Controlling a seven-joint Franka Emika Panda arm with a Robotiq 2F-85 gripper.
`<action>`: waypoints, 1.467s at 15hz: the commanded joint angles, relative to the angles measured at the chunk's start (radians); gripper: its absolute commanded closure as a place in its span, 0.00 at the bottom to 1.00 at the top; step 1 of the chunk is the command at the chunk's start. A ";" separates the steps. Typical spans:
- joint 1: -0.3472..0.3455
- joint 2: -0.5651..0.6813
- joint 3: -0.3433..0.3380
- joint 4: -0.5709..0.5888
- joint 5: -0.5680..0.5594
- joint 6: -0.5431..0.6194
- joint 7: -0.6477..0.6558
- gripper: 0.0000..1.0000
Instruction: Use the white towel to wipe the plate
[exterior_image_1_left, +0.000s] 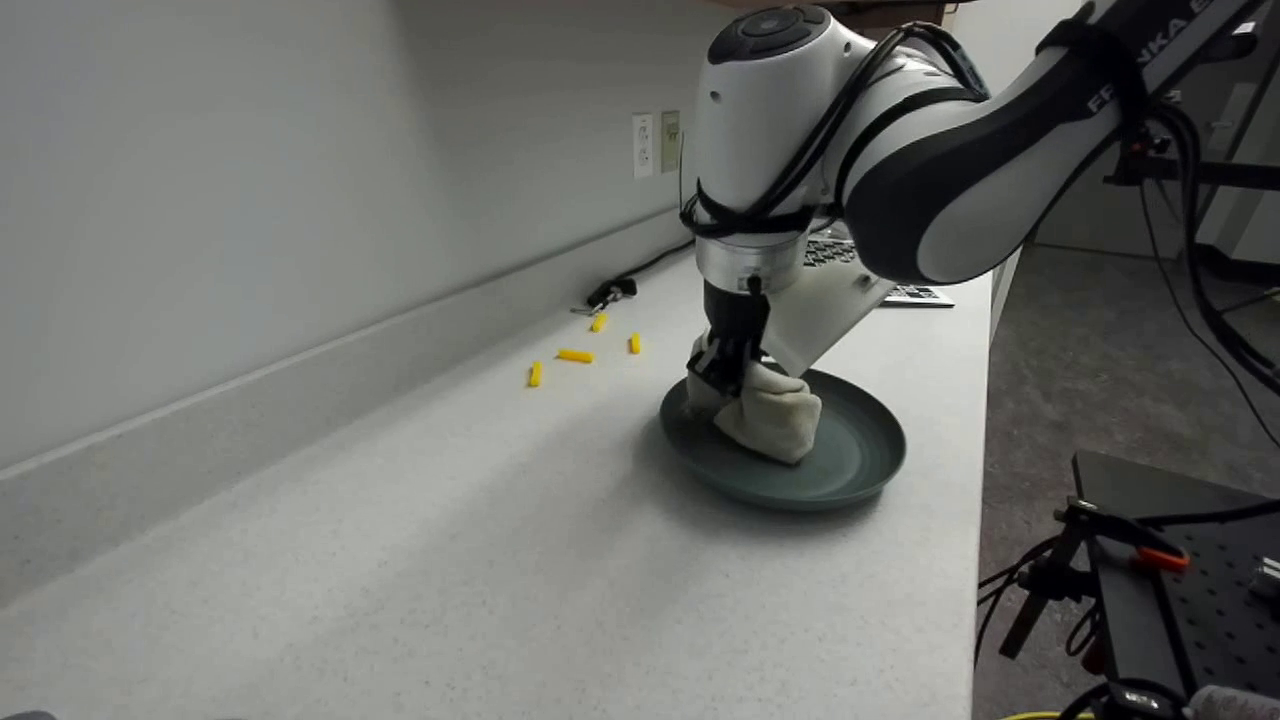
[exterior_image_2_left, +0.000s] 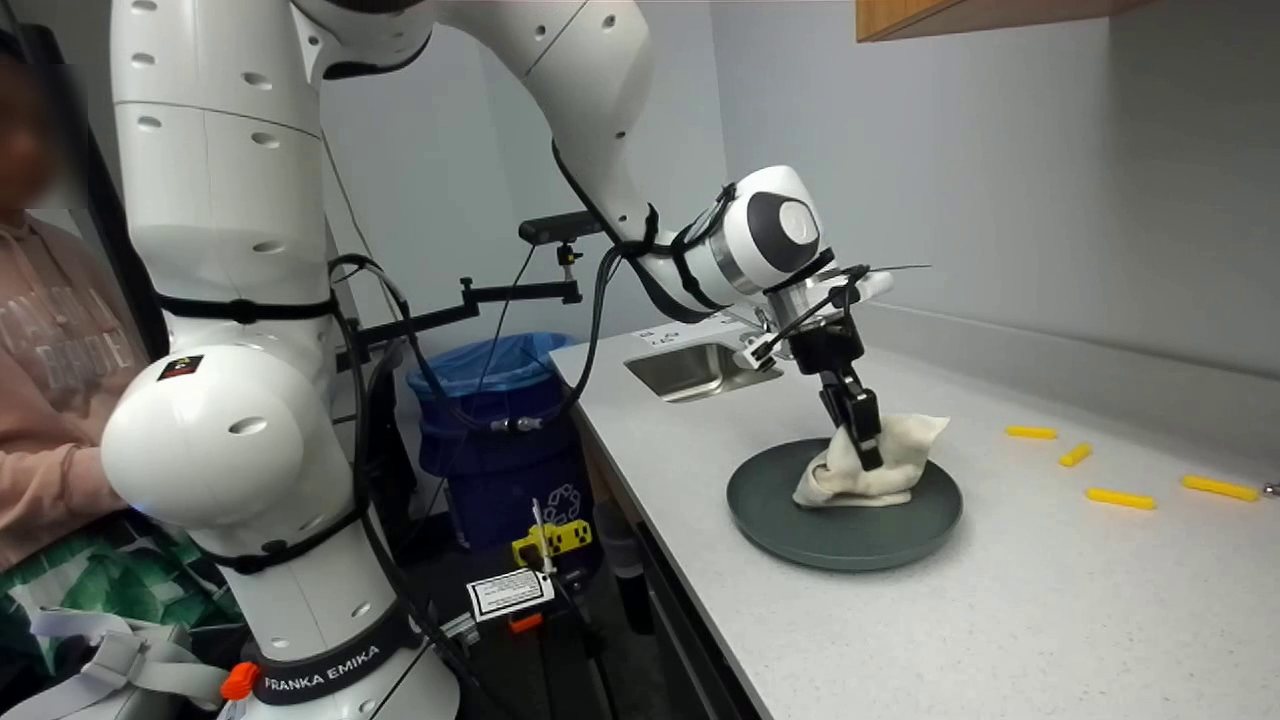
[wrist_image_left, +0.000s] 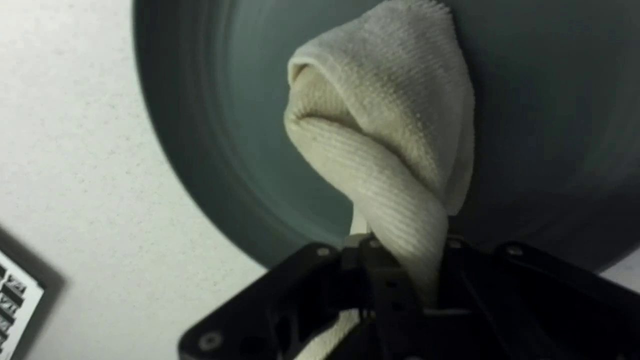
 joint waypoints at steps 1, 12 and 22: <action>-0.035 -0.014 0.058 -0.025 0.258 0.006 -0.221 0.97; -0.012 -0.048 -0.083 -0.022 0.163 -0.142 -0.160 0.97; -0.007 -0.015 -0.054 0.024 0.113 -0.095 -0.063 0.97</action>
